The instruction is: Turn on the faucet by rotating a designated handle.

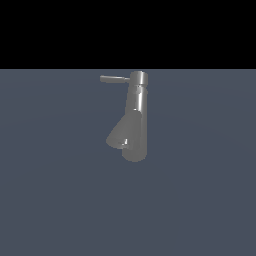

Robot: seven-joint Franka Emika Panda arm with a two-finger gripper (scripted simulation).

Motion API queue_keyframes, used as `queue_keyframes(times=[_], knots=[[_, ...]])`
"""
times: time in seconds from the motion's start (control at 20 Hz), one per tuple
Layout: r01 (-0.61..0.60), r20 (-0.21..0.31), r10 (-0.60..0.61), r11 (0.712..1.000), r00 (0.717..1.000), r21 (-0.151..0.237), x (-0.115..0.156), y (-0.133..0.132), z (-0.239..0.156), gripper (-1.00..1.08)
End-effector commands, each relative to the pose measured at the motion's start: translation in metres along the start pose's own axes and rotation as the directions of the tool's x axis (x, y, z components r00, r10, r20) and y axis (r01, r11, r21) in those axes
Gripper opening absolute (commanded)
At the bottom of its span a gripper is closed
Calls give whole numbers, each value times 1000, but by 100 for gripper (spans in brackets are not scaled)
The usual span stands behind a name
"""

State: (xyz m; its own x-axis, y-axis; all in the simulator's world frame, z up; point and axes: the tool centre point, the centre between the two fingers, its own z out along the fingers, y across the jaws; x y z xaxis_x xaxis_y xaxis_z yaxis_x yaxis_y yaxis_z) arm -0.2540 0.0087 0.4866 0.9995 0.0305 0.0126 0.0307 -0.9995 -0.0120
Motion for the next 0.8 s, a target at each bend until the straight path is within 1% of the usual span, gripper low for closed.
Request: queue_keyframes(times=[0.0,0.35,0.75], knots=[[0,0,0,1000,1000,0,0,0,0,-100],[-32,1,32,999,999,-4,6,0,0,-100],[-145,4,145,989,989,-19,29,0,3,-100]])
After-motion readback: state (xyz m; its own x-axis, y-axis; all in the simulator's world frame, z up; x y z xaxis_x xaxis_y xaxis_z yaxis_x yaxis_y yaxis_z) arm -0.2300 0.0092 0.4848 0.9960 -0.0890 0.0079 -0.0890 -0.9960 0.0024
